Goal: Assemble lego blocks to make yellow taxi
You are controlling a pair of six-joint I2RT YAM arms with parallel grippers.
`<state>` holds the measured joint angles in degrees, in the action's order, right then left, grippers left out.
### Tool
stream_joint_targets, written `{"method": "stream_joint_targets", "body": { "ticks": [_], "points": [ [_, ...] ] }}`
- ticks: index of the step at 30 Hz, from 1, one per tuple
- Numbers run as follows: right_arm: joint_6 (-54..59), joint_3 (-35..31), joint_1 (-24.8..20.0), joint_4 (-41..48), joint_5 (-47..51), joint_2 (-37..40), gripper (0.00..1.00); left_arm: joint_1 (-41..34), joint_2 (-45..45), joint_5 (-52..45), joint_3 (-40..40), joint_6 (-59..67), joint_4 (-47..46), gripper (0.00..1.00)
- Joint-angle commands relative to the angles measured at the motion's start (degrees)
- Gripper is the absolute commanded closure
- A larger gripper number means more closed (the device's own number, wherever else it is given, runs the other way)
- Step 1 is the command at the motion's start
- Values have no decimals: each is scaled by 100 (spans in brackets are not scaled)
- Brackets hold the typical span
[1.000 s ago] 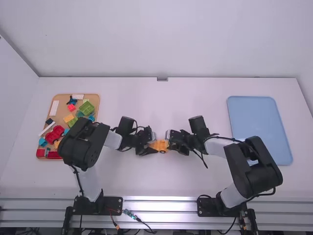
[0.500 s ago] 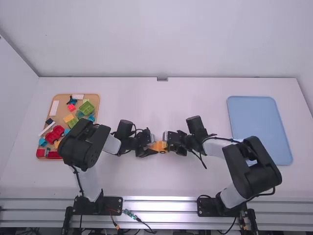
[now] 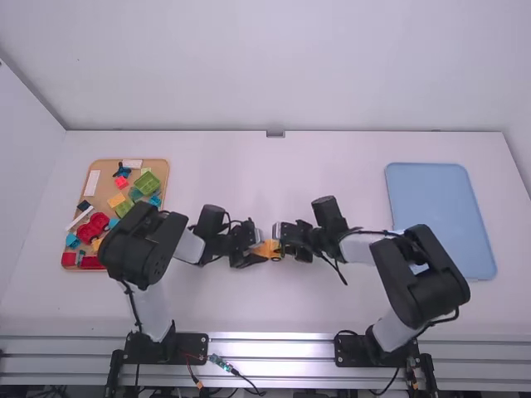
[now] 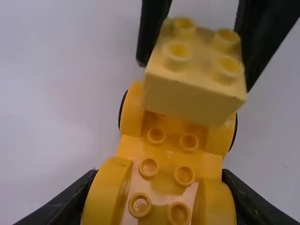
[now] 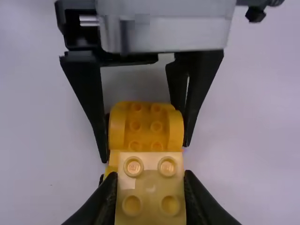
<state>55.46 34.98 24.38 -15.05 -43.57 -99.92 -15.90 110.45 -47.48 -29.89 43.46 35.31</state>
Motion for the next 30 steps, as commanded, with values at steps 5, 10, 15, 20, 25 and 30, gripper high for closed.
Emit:
{"method": "stream_joint_targets", "body": {
  "ticks": [5, 10, 15, 20, 25, 30],
  "points": [
    [-33, 361, 0, 420, -256, -223, 100, -61, 103, 227, 243, -107, -35, 47],
    [-42, 455, 164, 496, -138, -238, 100, -61, 103, 203, 153, -137, -179, 47],
    [-398, 448, 306, 188, 164, -467, 100, -61, 103, 214, 131, -140, -251, 48],
    [-426, 461, 249, 291, 160, -476, 100, -61, 103, 245, 184, -142, -177, 49],
    [-417, 584, 190, 516, 275, -360, 100, -61, 103, 387, 166, -142, -238, 50],
    [-420, 562, 192, 654, 319, -301, 100, -59, 103, 365, 177, -142, -199, 51]
  ]
}}
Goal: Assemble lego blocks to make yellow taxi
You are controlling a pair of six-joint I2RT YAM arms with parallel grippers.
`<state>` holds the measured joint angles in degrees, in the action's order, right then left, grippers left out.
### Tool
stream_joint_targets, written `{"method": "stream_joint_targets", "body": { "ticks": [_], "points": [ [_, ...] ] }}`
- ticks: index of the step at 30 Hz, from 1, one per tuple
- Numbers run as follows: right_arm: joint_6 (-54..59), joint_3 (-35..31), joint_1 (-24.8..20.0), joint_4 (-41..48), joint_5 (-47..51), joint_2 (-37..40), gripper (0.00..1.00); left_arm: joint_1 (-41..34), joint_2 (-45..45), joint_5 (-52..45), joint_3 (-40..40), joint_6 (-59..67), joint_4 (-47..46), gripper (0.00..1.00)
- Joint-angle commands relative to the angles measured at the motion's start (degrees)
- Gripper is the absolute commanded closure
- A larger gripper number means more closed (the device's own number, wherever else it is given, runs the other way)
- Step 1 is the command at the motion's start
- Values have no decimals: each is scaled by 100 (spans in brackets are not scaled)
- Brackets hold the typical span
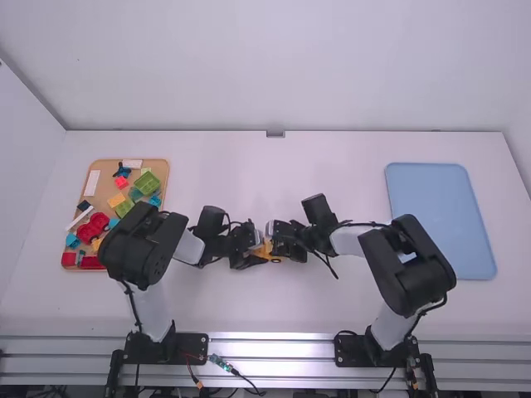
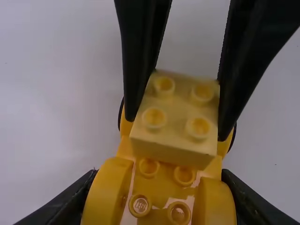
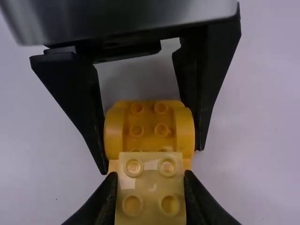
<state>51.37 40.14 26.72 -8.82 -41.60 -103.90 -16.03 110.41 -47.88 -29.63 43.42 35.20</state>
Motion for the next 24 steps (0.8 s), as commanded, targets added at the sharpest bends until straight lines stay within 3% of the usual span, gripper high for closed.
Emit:
{"method": "stream_joint_targets", "body": {
  "ticks": [1, 24],
  "points": [
    [-11, 26, -59, 33, 116, 97, 100, -48, 107, 402, 155, -142, -181, 51],
    [-13, 33, -42, 184, 503, 103, 100, -48, 107, 419, 164, -140, -205, 52]
  ]
}}
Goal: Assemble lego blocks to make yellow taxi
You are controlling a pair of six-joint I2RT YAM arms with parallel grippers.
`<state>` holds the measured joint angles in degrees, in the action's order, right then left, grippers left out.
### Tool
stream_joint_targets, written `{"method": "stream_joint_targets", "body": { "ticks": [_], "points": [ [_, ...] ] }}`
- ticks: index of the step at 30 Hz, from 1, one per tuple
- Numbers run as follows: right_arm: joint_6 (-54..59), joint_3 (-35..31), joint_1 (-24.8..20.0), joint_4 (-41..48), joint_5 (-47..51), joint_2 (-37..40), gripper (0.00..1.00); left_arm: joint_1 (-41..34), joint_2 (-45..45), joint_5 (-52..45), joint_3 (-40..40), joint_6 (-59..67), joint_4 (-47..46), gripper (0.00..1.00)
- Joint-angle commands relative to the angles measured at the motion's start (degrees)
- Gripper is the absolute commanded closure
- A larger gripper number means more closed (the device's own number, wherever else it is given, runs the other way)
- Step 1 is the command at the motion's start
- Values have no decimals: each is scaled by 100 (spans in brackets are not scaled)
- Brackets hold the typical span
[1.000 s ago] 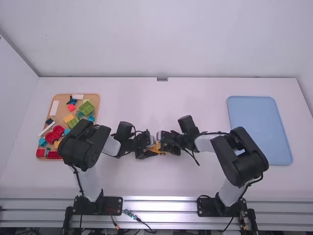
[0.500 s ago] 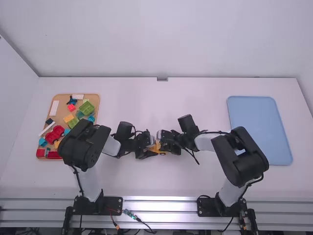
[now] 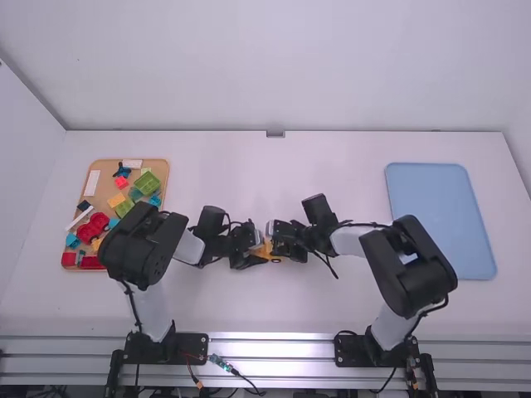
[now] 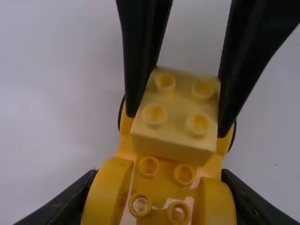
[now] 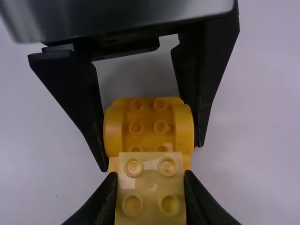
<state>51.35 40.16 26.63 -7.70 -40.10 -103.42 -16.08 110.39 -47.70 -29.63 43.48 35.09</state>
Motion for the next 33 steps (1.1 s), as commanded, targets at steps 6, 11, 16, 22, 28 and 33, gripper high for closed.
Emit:
{"method": "stream_joint_targets", "body": {
  "ticks": [6, 11, 16, 22, 28, 33],
  "points": [
    [-57, 33, -42, 87, 400, 62, 100, -44, 109, 387, 162, -146, -199, 52],
    [-52, 33, -46, 179, 417, 151, 100, -42, 109, 400, 162, -146, -210, 53],
    [-50, 31, -42, 201, 407, 219, 100, -44, 109, 391, 162, -144, -207, 54],
    [-55, 31, -35, 205, 407, 228, 100, -42, 109, 389, 162, -144, -207, 54],
    [-55, 31, -48, 216, 402, 228, 100, -44, 109, 389, 164, -144, -205, 54],
    [-52, 31, -28, 214, 417, 228, 82, -42, 109, 389, 162, -144, -207, 54]
  ]
}}
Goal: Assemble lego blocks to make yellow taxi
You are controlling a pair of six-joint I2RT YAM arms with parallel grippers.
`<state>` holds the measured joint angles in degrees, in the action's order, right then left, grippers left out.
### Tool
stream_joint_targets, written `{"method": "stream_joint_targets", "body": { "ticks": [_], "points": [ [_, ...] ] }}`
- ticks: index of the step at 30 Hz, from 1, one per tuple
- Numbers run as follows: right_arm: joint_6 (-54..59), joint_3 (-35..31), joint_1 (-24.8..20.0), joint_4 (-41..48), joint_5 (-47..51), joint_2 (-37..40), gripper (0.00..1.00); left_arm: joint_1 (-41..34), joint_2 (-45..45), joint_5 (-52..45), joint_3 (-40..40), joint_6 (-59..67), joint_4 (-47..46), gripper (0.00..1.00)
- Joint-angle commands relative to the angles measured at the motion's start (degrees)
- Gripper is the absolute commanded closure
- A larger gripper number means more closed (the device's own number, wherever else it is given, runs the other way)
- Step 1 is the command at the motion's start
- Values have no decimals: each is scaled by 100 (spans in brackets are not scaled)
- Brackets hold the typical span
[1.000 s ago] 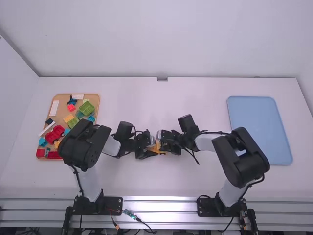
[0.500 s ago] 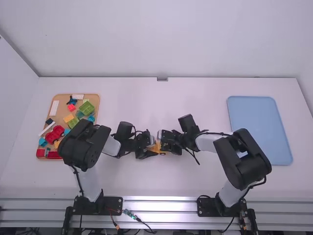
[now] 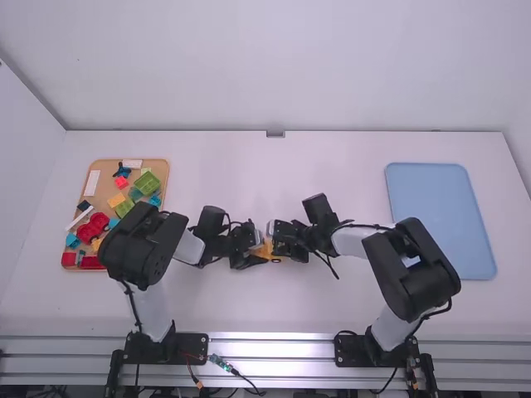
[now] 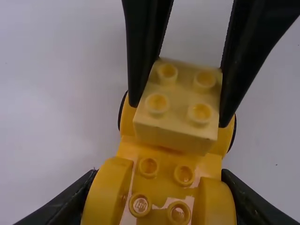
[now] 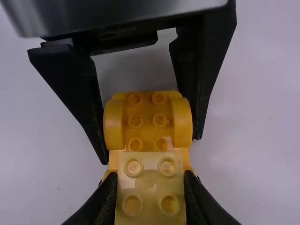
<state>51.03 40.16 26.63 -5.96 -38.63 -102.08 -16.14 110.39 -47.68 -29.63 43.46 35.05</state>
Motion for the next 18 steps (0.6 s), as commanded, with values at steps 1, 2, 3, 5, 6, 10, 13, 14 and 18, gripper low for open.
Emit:
{"method": "stream_joint_targets", "body": {
  "ticks": [1, 2, 3, 5, 6, 10, 13, 14, 18],
  "points": [
    [-22, 31, -50, 42, 269, 94, 79, -37, 109, 387, 162, -144, -201, 53],
    [-22, 31, -50, 42, 267, 94, 78, -37, 109, 387, 162, -144, -201, 53],
    [-22, 31, -50, 42, 267, 94, 76, -37, 109, 387, 162, -142, -201, 53],
    [-20, 31, -50, 44, 267, 94, 73, -35, 109, 384, 149, -142, -225, 53],
    [-20, 31, -48, 42, 264, 94, 72, -37, 109, 384, 149, -144, -227, 53],
    [-22, 33, -50, 35, 267, 94, 72, -37, 109, 387, 164, -142, -194, 54],
    [-20, 33, -50, 24, 251, 94, 59, -35, 109, 389, 160, -142, -203, 54],
    [-20, 31, -50, 22, 254, 94, 55, -37, 109, 387, 151, -144, -223, 54],
    [-22, 33, -50, 22, 256, 94, 49, -37, 109, 387, 164, -142, -205, 54]
  ]
}}
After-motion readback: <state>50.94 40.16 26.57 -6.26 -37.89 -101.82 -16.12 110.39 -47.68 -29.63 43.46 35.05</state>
